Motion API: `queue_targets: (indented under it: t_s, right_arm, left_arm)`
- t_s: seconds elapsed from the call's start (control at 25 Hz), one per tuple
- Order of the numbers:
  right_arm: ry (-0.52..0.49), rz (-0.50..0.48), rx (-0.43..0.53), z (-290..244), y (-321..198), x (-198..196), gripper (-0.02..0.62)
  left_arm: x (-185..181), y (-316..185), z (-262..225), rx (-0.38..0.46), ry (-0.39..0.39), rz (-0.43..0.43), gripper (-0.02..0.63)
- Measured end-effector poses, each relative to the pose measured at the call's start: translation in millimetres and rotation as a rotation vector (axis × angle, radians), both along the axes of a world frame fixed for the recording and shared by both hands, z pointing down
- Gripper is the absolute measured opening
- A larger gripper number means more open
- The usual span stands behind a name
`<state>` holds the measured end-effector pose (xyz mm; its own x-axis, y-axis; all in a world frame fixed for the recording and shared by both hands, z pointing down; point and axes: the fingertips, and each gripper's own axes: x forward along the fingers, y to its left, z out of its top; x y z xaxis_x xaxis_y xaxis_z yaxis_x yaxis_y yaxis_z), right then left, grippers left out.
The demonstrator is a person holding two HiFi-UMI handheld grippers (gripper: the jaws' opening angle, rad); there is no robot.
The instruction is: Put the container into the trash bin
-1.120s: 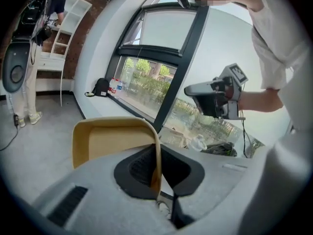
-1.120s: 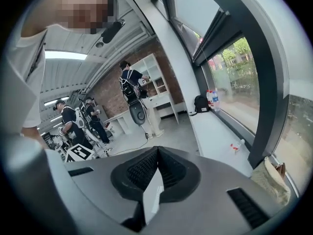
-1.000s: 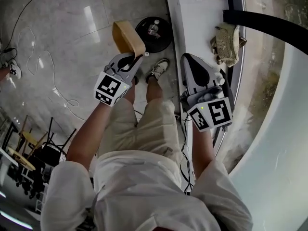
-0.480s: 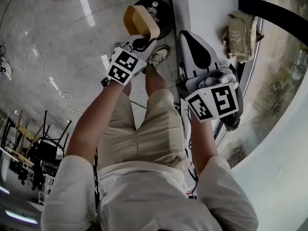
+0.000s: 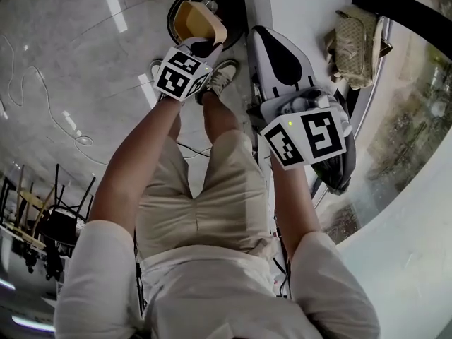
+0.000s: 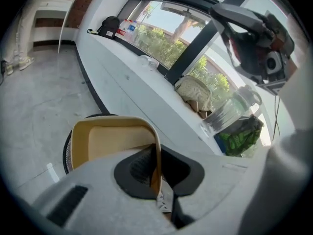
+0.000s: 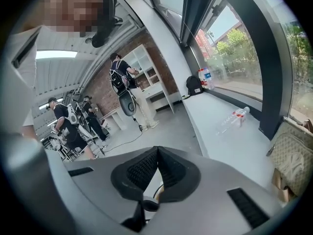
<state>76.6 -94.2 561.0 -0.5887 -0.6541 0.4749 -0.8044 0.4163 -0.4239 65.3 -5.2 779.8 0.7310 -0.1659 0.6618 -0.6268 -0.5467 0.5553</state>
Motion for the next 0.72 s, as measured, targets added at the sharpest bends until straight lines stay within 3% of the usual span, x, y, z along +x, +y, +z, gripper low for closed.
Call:
queue_targets:
  t_s: [0.16,0.44,0.72]
  right_arm:
    - [0.002,-0.01,-0.026,18,5,1,0.002]
    - [0.007,-0.028,-0.053,48,17,10,0.002]
    - [-0.003,-0.022,-0.079,70,26,16,0.002]
  left_arm:
    - [-2,-8,28,-0.048,-0.021,-0.037,0.02]
    - [0,-9,78,-0.095,-0.064,0.06,0.02]
    - [1,-14,109,-0.133,-0.114,0.046,0.02]
